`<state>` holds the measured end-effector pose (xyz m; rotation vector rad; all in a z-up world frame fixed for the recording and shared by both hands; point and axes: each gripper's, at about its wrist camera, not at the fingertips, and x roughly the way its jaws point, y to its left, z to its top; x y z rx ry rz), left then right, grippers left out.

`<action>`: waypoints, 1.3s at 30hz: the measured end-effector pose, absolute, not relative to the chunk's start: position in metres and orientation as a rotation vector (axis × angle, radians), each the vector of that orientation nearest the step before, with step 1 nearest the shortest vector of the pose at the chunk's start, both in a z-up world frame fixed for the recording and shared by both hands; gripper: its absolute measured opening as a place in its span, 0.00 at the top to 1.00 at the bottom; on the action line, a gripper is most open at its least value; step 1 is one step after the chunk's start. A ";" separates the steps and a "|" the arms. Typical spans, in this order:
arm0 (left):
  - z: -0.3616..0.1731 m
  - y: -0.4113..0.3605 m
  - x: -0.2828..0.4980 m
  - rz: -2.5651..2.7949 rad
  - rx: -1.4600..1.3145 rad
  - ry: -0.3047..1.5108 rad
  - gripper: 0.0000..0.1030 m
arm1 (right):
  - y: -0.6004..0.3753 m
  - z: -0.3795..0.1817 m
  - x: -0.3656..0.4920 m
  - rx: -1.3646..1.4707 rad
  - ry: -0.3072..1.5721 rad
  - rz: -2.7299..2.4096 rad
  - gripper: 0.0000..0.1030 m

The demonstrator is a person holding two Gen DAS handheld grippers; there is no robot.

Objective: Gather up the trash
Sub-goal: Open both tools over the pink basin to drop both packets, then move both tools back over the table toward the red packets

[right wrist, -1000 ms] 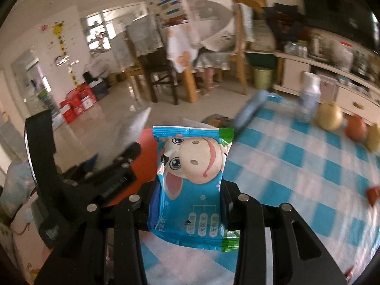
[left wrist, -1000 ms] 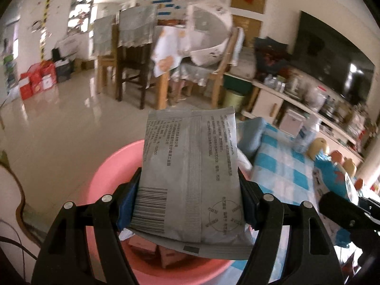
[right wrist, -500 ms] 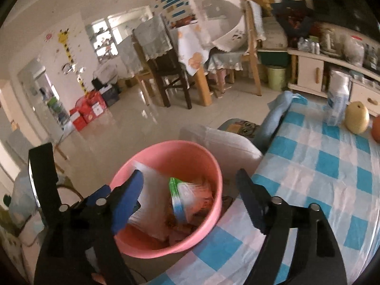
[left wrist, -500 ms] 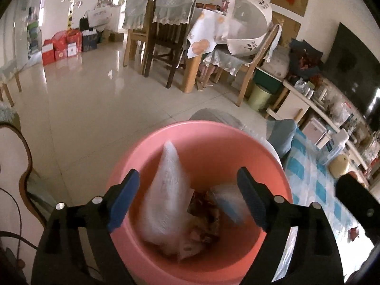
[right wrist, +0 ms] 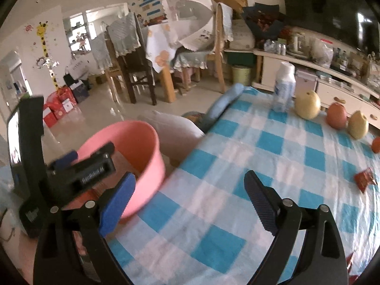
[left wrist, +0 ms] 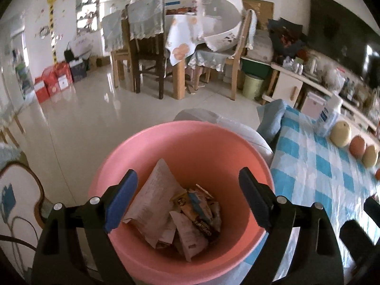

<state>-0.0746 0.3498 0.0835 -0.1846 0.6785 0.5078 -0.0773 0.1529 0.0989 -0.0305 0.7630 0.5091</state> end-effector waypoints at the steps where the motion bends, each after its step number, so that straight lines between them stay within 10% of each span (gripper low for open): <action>1: 0.085 0.345 -0.074 0.506 -0.167 0.679 0.15 | 0.149 0.097 -0.079 -0.033 0.767 0.502 0.11; 39: 0.102 0.213 -0.063 0.334 0.095 0.644 0.06 | 0.020 0.102 -0.141 -0.030 0.751 0.371 0.08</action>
